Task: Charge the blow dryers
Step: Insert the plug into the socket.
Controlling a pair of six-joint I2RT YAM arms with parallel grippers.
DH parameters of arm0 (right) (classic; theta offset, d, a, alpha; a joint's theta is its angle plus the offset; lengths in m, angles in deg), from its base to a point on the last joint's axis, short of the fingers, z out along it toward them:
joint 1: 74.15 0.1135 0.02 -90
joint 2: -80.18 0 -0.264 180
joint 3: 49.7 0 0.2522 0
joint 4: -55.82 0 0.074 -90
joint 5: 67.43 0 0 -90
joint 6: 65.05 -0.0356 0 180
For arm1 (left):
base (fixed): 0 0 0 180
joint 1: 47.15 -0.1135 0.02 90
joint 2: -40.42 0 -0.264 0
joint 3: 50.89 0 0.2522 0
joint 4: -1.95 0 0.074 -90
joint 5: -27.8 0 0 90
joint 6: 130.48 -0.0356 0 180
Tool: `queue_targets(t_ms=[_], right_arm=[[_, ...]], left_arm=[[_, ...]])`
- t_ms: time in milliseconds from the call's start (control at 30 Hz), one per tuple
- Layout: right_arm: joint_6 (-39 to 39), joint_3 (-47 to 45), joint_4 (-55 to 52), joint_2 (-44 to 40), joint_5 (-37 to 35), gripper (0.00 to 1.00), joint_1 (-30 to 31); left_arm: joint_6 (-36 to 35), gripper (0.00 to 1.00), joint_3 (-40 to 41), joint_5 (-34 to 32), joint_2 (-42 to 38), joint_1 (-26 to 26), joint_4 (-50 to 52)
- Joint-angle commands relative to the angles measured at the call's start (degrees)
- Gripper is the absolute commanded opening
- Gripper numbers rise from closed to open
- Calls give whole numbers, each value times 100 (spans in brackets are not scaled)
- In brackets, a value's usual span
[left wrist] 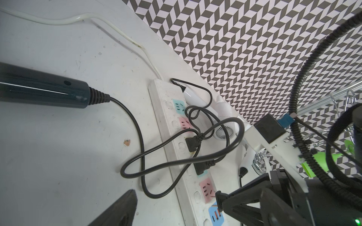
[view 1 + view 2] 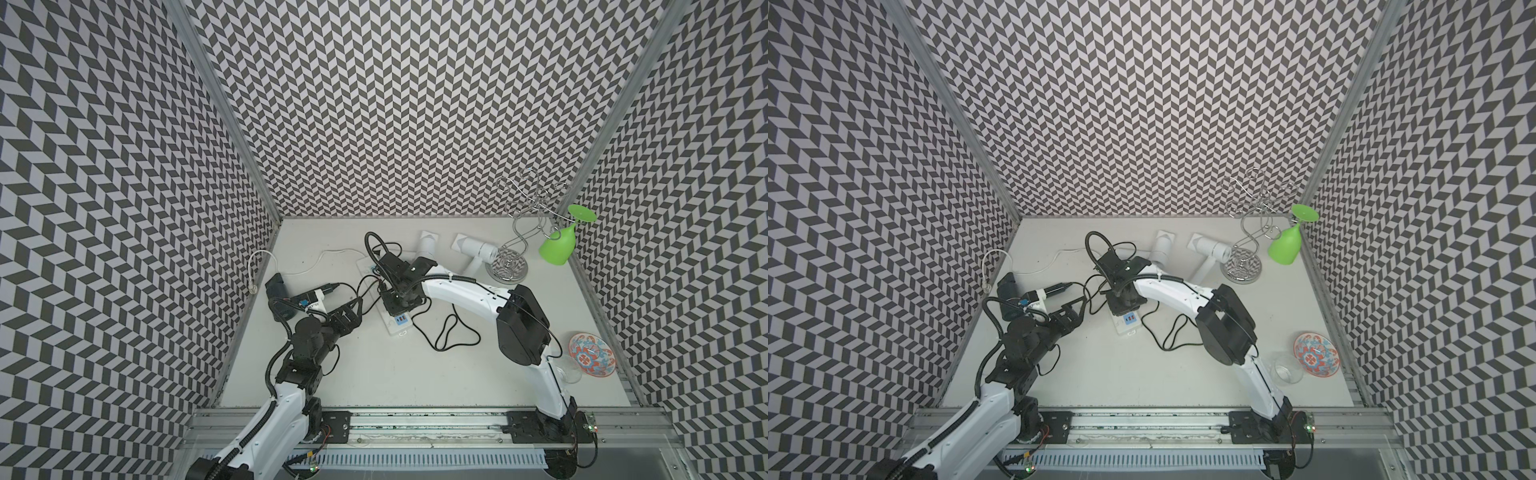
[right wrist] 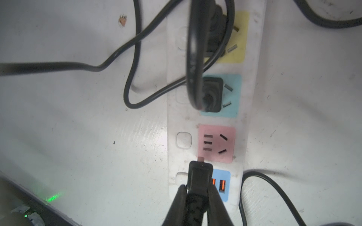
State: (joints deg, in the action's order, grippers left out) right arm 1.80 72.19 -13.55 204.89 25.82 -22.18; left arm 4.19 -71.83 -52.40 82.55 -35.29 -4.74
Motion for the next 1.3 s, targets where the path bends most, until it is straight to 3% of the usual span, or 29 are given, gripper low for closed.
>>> queue_targets(t_ms=[0,600,1267], right_arm=[[-26,192,-90,174,-166,0,31],[11,330,-146,449,-667,0,24],[235,239,100,511,-334,0,33]], left_arm=[[41,99,74,58,-71,-34,-175],[69,99,94,120,-122,-34,-212],[60,99,107,153,-64,-34,-284]])
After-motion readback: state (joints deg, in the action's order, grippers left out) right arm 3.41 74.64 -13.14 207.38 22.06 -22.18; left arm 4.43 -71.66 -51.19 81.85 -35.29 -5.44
